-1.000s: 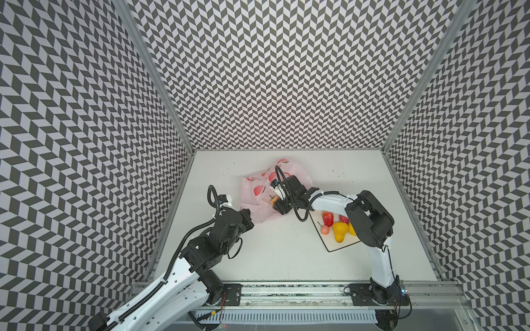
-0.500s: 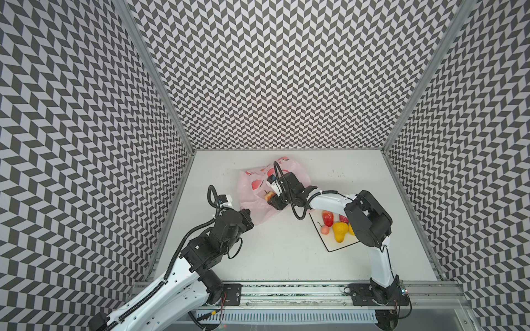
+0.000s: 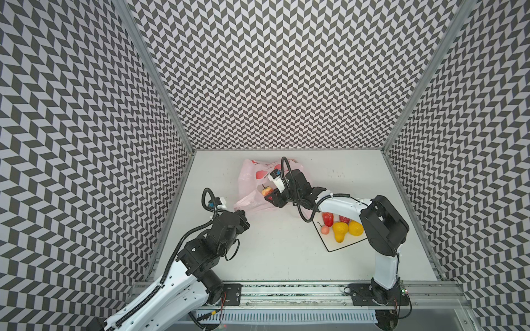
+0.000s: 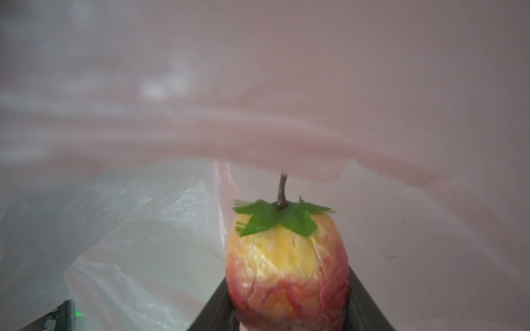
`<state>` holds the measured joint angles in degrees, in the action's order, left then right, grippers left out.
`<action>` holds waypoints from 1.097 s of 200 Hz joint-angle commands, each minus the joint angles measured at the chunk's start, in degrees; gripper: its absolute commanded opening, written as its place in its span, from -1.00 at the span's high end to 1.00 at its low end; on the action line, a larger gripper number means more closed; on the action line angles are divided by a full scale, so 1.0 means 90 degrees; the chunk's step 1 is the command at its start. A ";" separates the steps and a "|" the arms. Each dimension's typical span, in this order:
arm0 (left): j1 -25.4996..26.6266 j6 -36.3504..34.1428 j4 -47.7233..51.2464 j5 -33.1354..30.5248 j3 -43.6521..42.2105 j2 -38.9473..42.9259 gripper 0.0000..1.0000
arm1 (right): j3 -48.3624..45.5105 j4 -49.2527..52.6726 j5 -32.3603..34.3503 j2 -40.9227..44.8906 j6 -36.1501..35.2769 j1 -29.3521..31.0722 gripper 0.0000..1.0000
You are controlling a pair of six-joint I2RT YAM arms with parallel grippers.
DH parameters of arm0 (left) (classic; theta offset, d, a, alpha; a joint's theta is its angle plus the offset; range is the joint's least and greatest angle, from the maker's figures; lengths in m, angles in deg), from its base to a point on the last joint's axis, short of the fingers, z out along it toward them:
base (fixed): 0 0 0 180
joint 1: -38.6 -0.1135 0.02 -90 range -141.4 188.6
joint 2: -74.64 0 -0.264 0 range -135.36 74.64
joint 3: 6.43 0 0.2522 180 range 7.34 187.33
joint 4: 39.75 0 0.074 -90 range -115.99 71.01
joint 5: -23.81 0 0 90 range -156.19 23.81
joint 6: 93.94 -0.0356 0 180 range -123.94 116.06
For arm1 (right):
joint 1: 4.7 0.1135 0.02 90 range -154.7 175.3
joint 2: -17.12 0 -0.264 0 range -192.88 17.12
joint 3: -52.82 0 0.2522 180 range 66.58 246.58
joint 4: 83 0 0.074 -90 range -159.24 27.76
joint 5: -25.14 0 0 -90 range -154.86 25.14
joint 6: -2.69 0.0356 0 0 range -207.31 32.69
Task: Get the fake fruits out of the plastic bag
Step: 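Close the right gripper on the red-yellow apple inside the bag, then lift the apple out of the bag with the right gripper toward the tray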
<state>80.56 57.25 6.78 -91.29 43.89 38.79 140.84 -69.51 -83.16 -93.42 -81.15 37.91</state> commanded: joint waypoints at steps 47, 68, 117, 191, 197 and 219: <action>-0.0042 0.0753 0.0902 -0.0618 0.0144 0.0478 1.00 | -0.0095 -0.0119 0.0273 -0.0562 0.0610 0.0031 0.18; -0.0042 0.0828 0.0948 -0.0582 0.0122 0.0567 1.00 | 0.0082 -0.0078 0.0330 -0.0756 0.0694 0.0031 0.14; -0.0045 0.0891 0.0978 -0.0503 0.0120 0.0576 1.00 | 0.0500 0.0051 0.0566 -0.1161 0.0862 0.0031 -0.07; -0.0043 0.0862 0.0937 -0.0425 0.0123 0.0537 1.00 | 0.1012 0.0047 0.0786 -0.1551 0.1024 0.0034 -0.34; -0.0042 0.0858 0.0938 -0.0424 0.0120 0.0537 1.00 | 0.1078 0.0062 0.0784 -0.1595 0.1034 0.0031 -0.34; -0.0043 0.0850 0.0919 -0.0404 0.0128 0.0536 1.00 | 0.1288 0.0132 0.0794 -0.1773 0.1063 0.0041 -0.33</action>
<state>80.56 64.74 14.59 -94.40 43.89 43.57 150.02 -67.59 -77.02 -107.26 -72.56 37.93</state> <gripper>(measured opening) 0.047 0.669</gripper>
